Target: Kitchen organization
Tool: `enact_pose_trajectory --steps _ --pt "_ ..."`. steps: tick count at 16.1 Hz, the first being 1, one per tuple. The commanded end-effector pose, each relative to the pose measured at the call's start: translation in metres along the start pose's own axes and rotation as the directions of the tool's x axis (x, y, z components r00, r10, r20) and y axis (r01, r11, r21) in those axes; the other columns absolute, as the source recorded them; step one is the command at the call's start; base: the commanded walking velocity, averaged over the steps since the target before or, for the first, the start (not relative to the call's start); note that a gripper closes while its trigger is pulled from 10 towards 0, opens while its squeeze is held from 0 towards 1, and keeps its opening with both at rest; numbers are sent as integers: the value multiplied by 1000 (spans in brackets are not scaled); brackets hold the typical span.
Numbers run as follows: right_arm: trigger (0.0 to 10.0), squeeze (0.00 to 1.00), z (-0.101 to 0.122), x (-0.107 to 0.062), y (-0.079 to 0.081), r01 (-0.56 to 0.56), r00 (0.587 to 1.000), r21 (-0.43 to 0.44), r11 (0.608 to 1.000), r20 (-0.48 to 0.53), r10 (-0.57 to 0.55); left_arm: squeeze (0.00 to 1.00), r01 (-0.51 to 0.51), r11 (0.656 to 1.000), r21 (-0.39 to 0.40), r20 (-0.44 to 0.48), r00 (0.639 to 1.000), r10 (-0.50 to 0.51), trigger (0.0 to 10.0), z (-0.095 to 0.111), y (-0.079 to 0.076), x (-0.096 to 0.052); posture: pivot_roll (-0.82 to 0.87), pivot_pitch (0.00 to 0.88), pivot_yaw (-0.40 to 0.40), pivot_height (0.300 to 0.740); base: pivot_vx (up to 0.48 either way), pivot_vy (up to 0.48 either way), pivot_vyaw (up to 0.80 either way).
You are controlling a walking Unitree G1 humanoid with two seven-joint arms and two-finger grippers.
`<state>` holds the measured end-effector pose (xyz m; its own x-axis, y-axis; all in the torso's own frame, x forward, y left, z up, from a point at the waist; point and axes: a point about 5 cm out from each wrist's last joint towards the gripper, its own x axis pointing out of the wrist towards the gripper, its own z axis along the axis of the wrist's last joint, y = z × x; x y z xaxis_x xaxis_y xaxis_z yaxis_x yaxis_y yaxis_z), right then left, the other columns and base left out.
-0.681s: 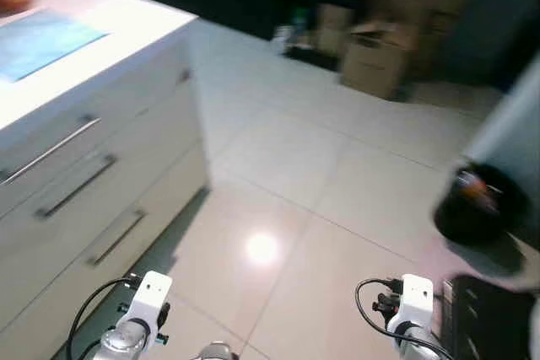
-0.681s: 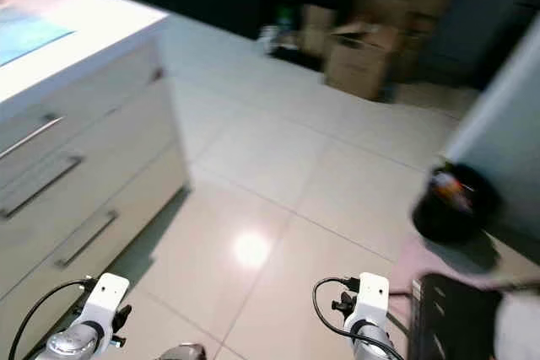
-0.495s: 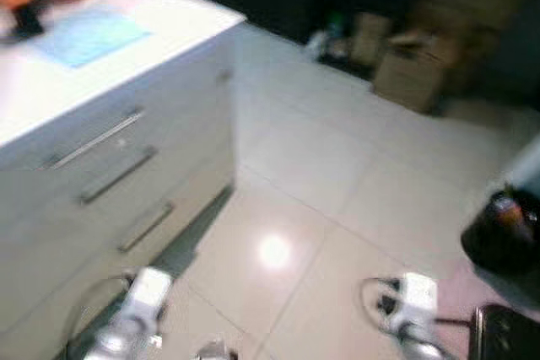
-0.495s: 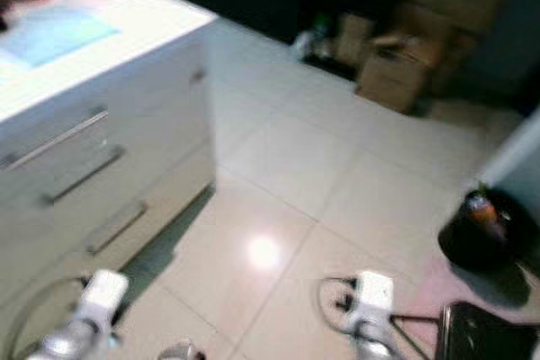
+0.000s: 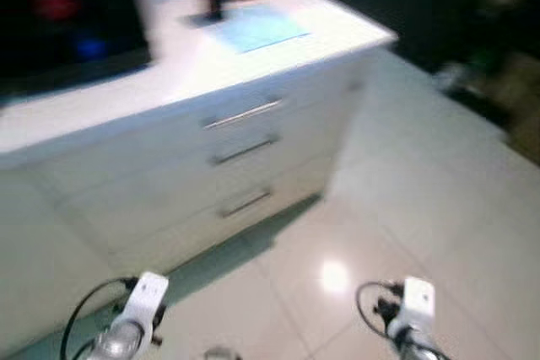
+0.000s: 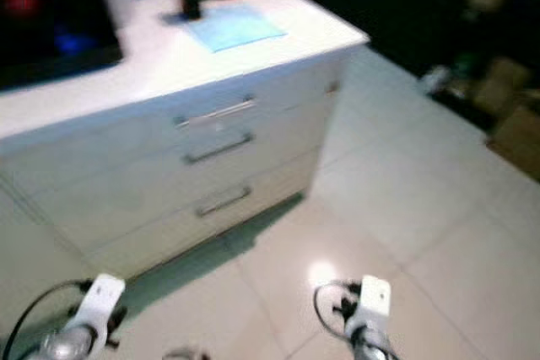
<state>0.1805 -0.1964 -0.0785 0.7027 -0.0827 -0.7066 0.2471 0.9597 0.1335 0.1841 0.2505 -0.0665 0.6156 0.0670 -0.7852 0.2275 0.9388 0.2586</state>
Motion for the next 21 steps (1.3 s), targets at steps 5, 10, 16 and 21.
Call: enact_pose_trajectory --steps 5,10,16,21 --pt "10000 0 2 1 2 0 1000 8 1000 5 0 0 7 1000 8 -5 1000 -7 10000 0 0 0 1 48 -49 740 0 0 800" --pt "10000 0 2 0 1 -4 1000 6 1000 12 4 0 8 1000 8 -8 1000 -8 10000 0 0 0 1 51 -52 740 0 0 800" --pt "10000 0 6 2 3 -7 1000 0 1000 25 7 0 8 1000 7 -5 1000 -8 10000 1 0 0 1 49 -52 740 0 0 616" --pt "10000 0 4 2 5 -17 1000 28 999 13 17 0 18 1000 -15 -9 1000 -18 10000 0 -1 0 1 49 -55 740 0 0 0"
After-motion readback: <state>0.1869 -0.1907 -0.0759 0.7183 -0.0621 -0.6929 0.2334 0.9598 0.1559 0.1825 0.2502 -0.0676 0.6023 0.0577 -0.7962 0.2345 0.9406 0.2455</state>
